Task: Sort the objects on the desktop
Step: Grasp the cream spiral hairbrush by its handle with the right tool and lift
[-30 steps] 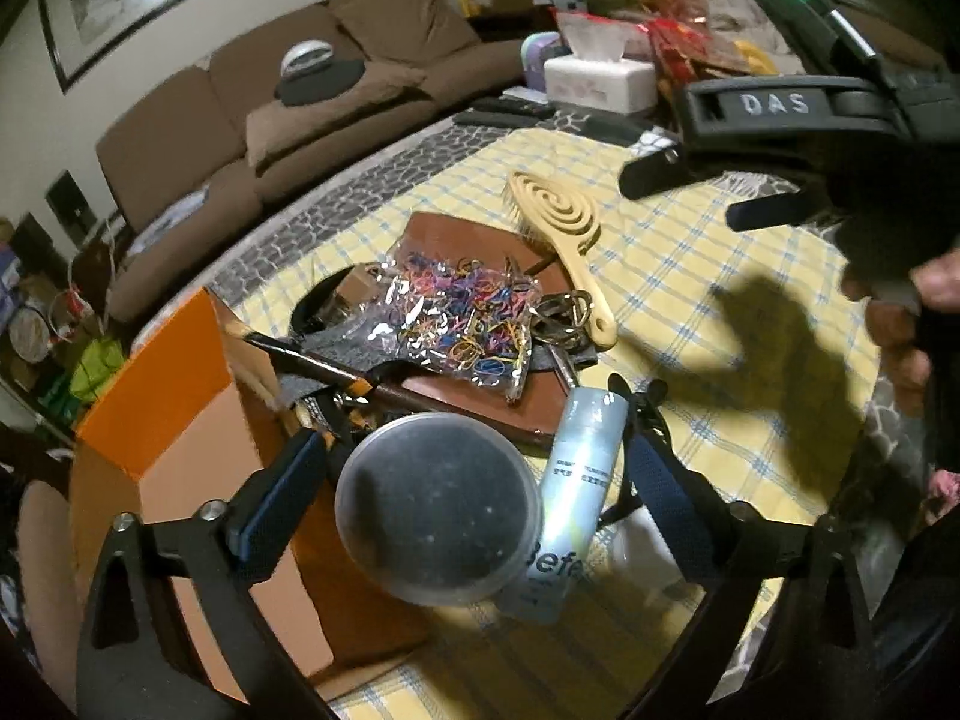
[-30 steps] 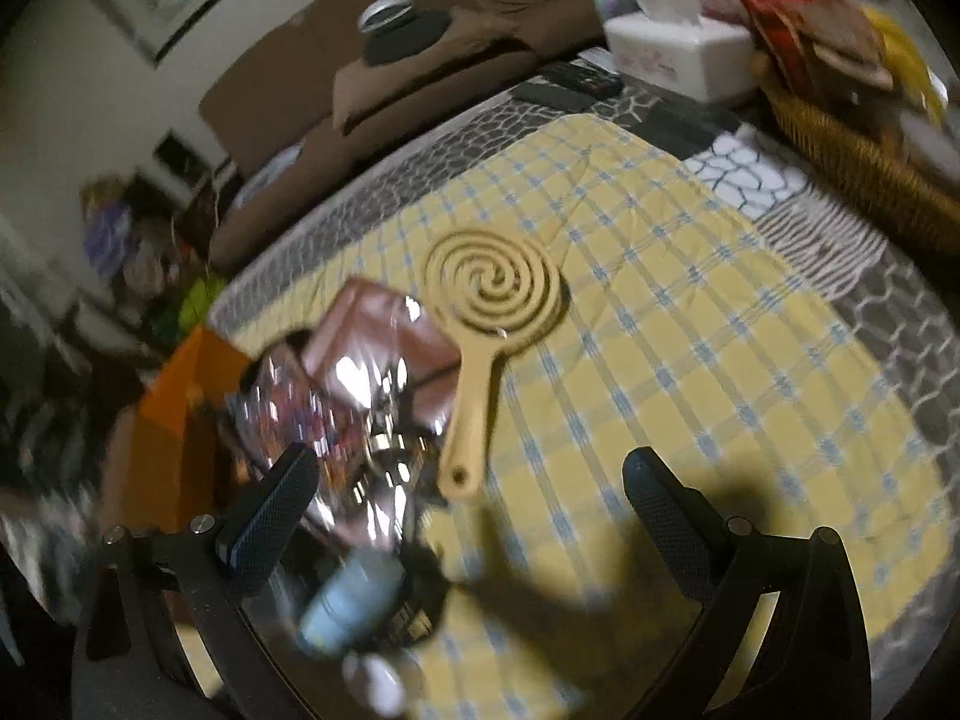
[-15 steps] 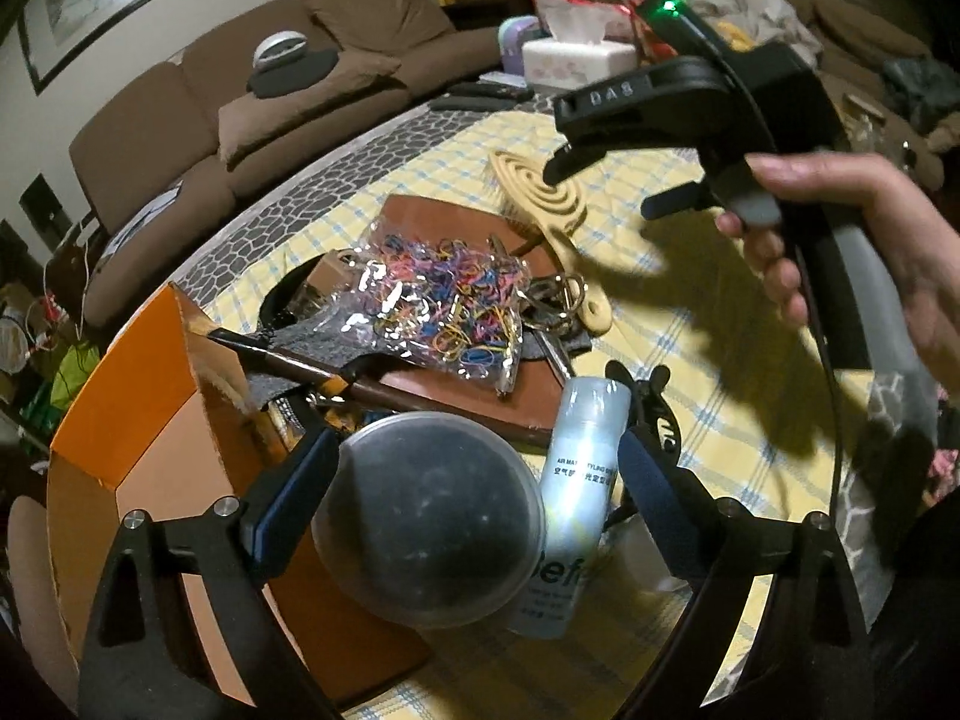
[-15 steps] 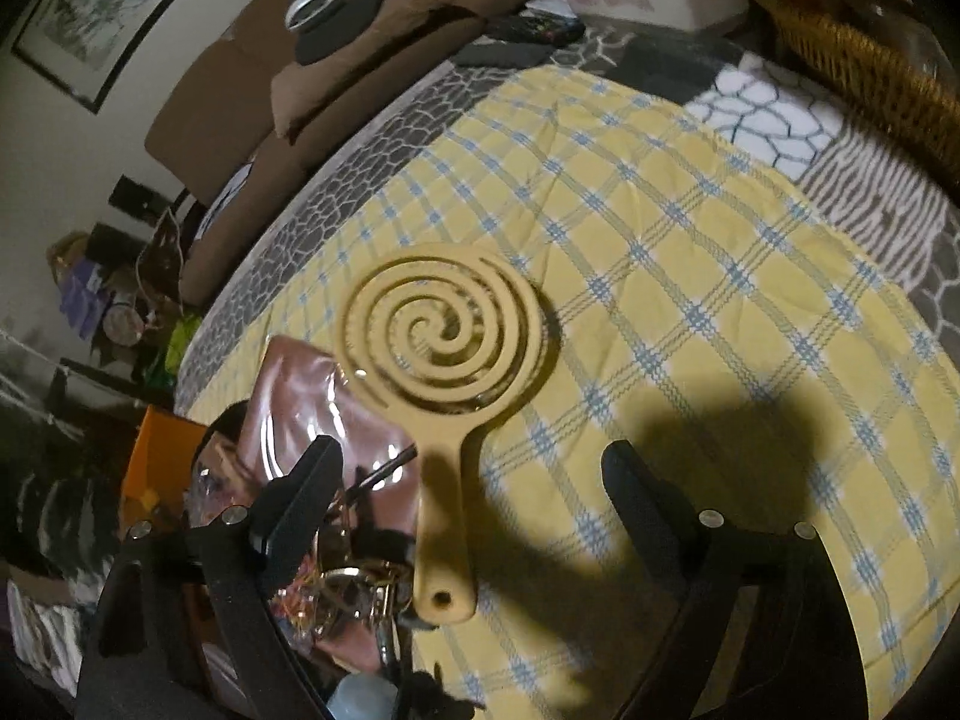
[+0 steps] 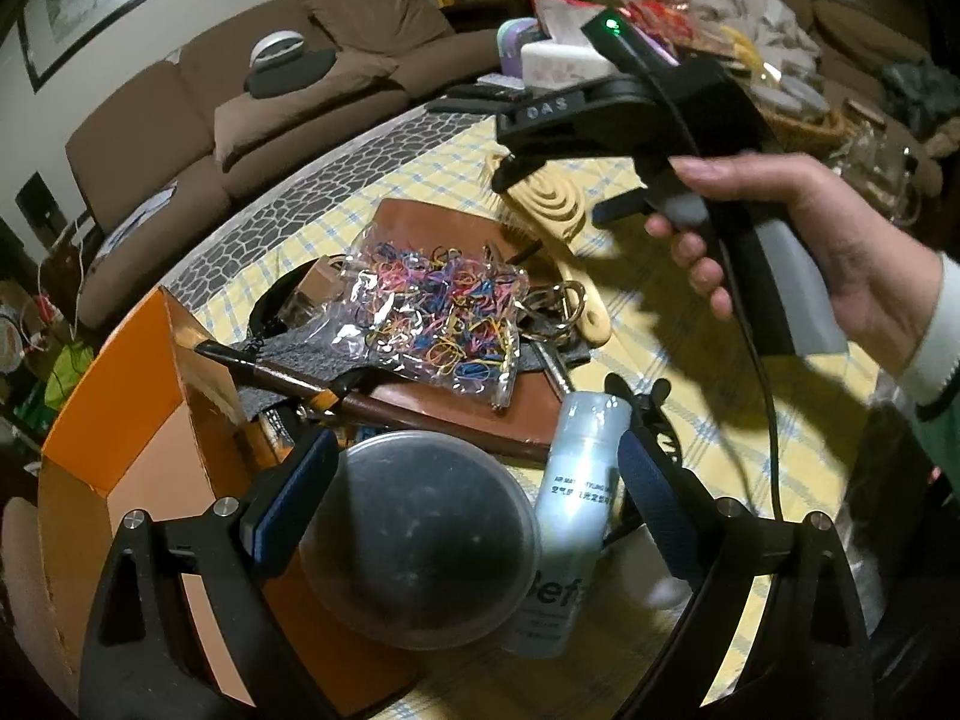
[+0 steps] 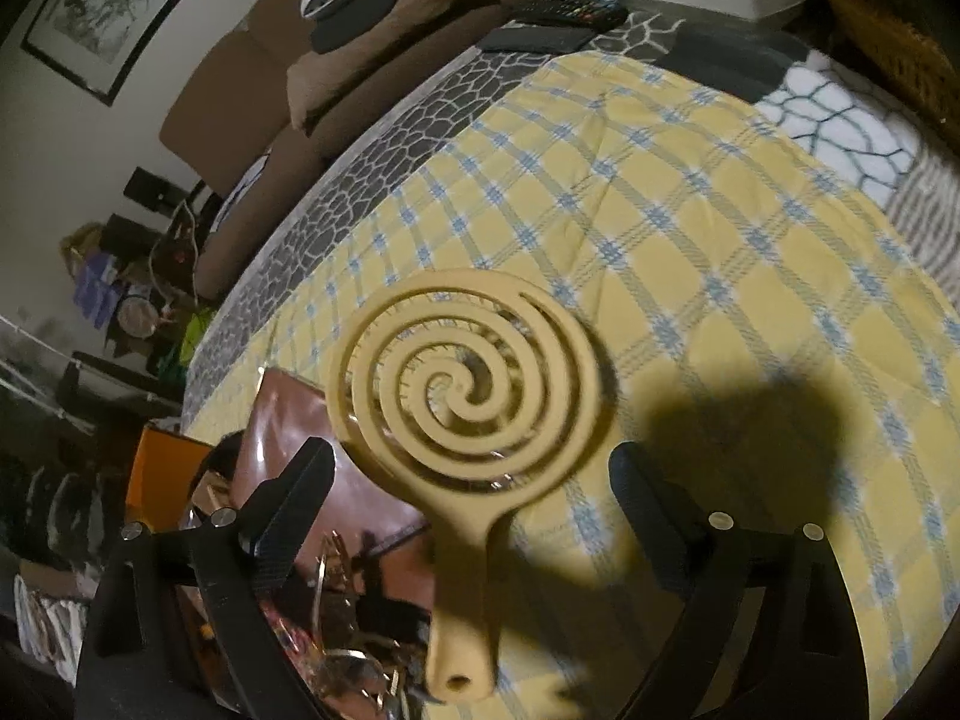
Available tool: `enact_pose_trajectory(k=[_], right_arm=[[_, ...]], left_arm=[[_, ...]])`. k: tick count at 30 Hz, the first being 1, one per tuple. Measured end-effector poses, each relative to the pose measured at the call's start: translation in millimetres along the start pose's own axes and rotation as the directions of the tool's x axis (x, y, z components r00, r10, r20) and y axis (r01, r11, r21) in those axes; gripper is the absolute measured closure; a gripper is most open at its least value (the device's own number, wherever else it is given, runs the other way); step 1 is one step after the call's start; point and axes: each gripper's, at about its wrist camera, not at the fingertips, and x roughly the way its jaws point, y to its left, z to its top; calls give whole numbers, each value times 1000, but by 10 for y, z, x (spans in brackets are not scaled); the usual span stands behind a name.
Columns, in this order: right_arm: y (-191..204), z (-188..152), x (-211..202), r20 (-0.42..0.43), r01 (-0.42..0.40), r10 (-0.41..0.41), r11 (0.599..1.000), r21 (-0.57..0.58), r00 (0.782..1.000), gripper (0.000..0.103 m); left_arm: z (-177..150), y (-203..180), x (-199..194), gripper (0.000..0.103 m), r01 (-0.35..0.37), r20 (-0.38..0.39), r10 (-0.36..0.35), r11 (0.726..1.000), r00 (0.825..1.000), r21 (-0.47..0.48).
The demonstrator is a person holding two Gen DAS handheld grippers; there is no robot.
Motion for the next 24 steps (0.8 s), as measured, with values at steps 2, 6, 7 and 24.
enact_pose_trajectory(k=[2, 6, 7, 24], right_arm=[[10, 25, 33, -1, -20, 20, 1000, 17, 1000, 8], [45, 58, 106, 5, -18, 18, 1000, 16, 1000, 6], [38, 64, 140, 2, -8, 8, 1000, 19, 1000, 6], [237, 48, -96, 56, 120, -113, 984, -135, 992, 15]], left_arm=[[-2, -7, -3, 9, 1, 0, -1, 1000, 1000, 14], [2, -9, -5, 9, 5, 1, -5, 1000, 1000, 28], [-1, 0, -11, 9, 10, 4, -10, 1000, 1000, 28], [158, 146, -36, 9, 46, 37, -43, 994, 998, -96]])
